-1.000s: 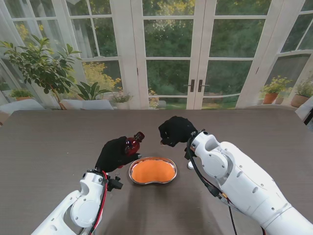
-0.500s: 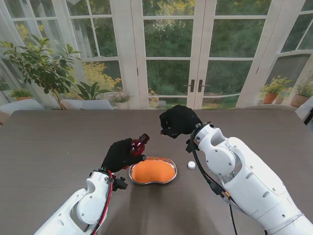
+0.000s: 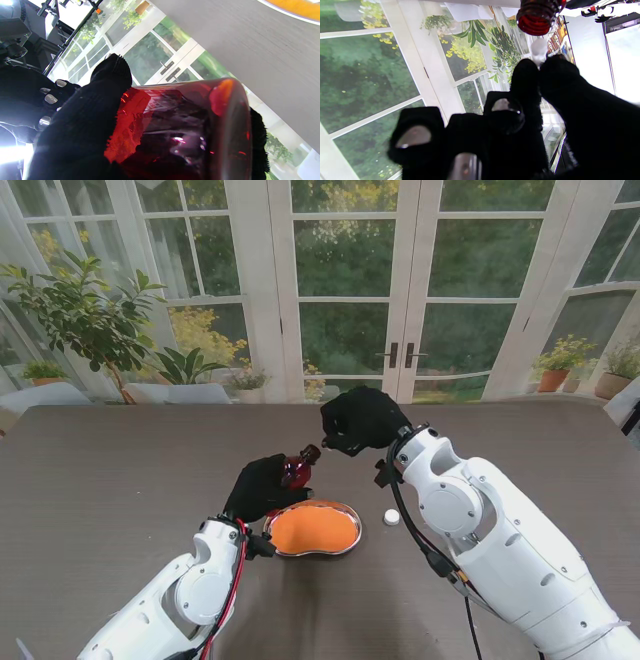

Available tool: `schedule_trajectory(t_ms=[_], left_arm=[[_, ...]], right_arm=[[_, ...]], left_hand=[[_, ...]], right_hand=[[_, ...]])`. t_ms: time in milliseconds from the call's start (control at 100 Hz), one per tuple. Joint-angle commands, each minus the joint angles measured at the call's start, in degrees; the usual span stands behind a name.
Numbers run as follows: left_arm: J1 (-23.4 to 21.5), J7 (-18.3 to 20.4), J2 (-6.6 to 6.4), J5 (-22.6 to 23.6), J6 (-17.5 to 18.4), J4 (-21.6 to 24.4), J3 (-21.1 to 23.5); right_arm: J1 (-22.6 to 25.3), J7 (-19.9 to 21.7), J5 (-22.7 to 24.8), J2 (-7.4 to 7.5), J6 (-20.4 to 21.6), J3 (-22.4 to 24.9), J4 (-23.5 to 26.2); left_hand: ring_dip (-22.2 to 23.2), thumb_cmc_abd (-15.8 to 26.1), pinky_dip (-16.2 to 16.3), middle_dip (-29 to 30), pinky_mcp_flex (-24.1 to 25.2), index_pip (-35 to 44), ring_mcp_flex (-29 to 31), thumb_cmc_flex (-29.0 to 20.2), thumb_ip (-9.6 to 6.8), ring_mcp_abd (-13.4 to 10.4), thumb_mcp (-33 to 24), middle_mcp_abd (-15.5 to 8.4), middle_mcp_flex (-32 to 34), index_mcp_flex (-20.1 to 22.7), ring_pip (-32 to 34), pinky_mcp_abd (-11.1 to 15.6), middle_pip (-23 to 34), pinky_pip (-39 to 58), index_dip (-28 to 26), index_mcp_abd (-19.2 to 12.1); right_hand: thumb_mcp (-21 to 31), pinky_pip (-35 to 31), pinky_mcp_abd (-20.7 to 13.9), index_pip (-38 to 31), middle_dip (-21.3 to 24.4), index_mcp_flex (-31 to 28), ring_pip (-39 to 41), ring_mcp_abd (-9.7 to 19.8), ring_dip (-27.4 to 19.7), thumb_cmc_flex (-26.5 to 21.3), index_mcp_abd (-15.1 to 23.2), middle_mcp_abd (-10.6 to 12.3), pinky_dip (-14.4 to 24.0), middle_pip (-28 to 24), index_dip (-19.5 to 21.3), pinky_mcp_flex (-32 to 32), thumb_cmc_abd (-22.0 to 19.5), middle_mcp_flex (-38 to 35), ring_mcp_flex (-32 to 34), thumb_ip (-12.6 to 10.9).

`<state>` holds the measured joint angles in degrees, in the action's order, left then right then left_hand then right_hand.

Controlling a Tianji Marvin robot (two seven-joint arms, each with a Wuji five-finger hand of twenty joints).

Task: Collect the cotton balls from the tray into a sample bottle

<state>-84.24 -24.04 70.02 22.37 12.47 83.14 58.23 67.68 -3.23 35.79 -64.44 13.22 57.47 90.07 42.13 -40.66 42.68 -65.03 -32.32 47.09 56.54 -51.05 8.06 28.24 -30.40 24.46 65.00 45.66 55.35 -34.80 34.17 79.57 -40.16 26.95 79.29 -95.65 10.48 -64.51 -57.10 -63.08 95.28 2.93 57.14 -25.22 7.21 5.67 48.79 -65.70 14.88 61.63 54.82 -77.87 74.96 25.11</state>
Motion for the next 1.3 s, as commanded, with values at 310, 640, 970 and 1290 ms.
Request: schedule_trajectory(t_ms=[310, 640, 970, 1290], left_arm=[[1.3, -0.12, 1.1, -0.75, 1.02, -1.06, -0.94], [1.19, -0.19, 1.01, -0.22, 1.49, -0.41, -1.1], [0.5, 0.21, 0.78, 0.03, 1.08, 0.41, -0.74], [0.02, 0.41, 0.66, 0.15, 0.71, 0.89, -0.46]], right_arm=[[0.21, -0.14, -0.49, -0.62, 0.5, -1.06, 0.5], [-0.19, -1.2, -0.31, -0.88, 0.22, -1.74, -0.32], [-0.3, -1.24, -0.28, -0.89, -0.05, -1.48, -0.39], [-0.51, -1.39, -0.58, -0.99, -0.25, -1.38, -0.4]], left_hand=[[0.94, 15.33, 1.3, -1.34, 0.76, 9.21, 1.53, -14.25, 0.2, 3.09, -19.75, -1.54, 2.89, 8.49, 3.96, 1.85, 0.27, 2.63, -0.67, -10.83], [0.95, 15.26, 1.33, -1.35, 0.67, 9.23, 1.66, -14.18, 0.24, 2.99, -19.68, -1.59, 2.91, 8.48, 4.02, 1.96, 0.29, 2.65, -0.72, -10.86], [0.97, 15.27, 1.34, -1.35, 0.7, 9.22, 1.66, -14.19, 0.22, 3.0, -19.75, -1.63, 2.95, 8.54, 4.04, 1.97, 0.33, 2.64, -0.73, -10.87], [0.94, 15.16, 1.33, -1.32, 0.64, 9.21, 1.75, -14.14, 0.24, 3.06, -19.78, -1.58, 2.96, 8.6, 4.02, 1.93, 0.31, 2.63, -0.72, -10.82]], right_hand=[[1.08, -5.53, -0.46, -0.82, -1.27, 0.72, 5.32, 6.47, 0.54, -0.22, -4.92, 0.15, 0.88, -2.31, 1.96, 1.2, -0.31, -4.74, 0.66, -2.15], [1.15, -5.61, -0.43, -0.8, -1.28, 0.65, 5.28, 6.42, 0.47, -0.21, -4.85, 0.15, 0.94, -2.31, 2.0, 1.25, -0.28, -4.74, 0.67, -2.12], [1.16, -5.65, -0.34, -0.79, -1.29, 0.65, 5.31, 6.36, 0.43, -0.22, -4.86, 0.09, 1.03, -2.28, 2.0, 1.2, -0.25, -4.73, 0.66, -2.12], [1.18, -5.65, -0.28, -0.79, -1.31, 0.63, 5.35, 6.29, 0.42, -0.29, -4.95, -0.03, 1.09, -2.26, 1.99, 1.2, -0.19, -4.73, 0.66, -2.12]])
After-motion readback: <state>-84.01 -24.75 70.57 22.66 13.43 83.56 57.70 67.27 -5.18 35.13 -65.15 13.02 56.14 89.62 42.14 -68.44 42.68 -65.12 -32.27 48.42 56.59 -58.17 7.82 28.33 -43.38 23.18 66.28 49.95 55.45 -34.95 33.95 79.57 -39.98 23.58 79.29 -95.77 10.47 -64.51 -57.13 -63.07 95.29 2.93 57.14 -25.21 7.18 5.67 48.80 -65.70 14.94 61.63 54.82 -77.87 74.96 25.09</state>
